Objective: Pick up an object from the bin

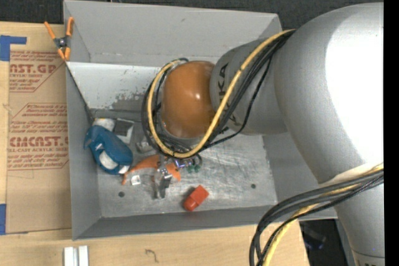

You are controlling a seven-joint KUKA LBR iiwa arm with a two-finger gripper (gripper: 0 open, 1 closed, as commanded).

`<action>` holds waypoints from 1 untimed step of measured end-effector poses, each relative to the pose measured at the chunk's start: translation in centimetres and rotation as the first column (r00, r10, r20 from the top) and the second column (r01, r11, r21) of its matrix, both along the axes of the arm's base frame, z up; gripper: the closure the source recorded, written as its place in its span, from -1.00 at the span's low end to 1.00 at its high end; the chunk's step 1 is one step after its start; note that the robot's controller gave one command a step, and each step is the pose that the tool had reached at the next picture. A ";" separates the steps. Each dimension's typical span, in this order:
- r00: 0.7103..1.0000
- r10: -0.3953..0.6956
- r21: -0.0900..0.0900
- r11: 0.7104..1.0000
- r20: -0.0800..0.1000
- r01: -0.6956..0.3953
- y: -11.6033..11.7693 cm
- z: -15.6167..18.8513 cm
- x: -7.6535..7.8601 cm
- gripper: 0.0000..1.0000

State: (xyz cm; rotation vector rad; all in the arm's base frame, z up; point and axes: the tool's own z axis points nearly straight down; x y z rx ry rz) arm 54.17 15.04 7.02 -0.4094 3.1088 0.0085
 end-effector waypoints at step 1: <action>0.983 0.183 -0.003 0.983 0.002 -0.183 0.2 0.3 0.4 1.00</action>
Offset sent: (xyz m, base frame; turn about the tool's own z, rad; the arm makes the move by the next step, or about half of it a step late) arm 0.0000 0.0000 0.0000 0.0000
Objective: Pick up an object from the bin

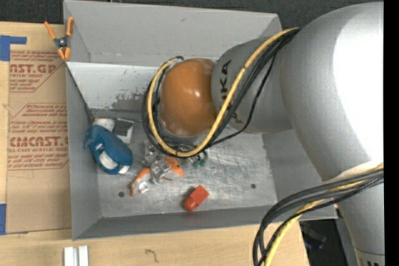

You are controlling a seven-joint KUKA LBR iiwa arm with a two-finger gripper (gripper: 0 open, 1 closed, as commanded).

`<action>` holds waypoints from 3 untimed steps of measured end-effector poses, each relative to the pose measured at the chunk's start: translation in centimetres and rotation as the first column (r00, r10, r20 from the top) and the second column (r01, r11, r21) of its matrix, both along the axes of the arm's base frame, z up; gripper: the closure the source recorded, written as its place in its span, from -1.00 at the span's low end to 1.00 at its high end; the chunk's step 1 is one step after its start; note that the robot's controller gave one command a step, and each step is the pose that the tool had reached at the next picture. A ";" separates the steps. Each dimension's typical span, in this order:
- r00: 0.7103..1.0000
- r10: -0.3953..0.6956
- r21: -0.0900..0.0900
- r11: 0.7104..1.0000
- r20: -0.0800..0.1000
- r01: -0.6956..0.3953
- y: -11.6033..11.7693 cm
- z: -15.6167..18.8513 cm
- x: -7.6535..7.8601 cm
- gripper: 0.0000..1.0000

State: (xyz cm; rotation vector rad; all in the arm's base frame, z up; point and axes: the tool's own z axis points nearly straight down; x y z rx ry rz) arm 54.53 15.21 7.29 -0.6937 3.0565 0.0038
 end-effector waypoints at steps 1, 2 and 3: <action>1.000 0.000 0.000 1.000 0.000 0.000 0.0 0.0 0.0 1.00; 1.000 0.000 -0.003 1.000 -0.009 0.000 0.0 0.5 -0.2 1.00; 1.000 0.001 -0.004 1.000 -0.013 -0.001 -0.1 2.6 -0.4 1.00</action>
Offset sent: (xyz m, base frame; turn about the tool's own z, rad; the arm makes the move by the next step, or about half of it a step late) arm 0.0001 0.0000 0.0644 0.0000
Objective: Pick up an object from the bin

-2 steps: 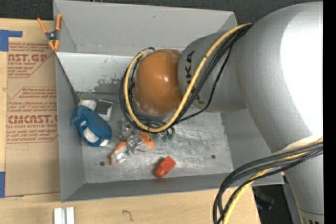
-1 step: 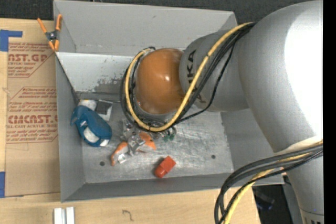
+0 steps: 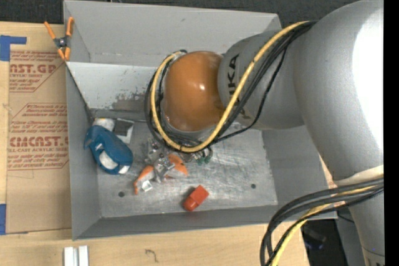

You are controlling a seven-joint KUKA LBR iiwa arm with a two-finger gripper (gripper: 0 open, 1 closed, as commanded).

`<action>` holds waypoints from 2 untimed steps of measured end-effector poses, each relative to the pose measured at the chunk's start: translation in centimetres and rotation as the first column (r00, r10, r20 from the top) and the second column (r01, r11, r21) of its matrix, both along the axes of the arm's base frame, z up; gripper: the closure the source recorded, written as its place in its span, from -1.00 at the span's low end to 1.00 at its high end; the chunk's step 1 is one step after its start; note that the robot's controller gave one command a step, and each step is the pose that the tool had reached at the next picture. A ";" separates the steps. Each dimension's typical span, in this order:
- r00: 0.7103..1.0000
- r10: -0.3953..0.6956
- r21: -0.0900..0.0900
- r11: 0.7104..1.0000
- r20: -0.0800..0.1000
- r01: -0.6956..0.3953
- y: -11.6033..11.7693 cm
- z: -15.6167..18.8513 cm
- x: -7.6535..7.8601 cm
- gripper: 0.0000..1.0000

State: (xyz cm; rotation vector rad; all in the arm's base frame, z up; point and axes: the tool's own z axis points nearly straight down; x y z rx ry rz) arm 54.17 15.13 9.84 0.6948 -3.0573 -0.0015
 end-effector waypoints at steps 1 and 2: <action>1.000 0.000 0.002 1.000 0.009 0.000 0.1 1.6 0.2 1.00; 1.000 0.001 0.002 1.000 0.012 -0.001 0.1 2.4 0.2 1.00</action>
Offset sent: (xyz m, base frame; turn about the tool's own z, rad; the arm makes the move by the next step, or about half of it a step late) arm -0.0001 0.0000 0.0349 0.0000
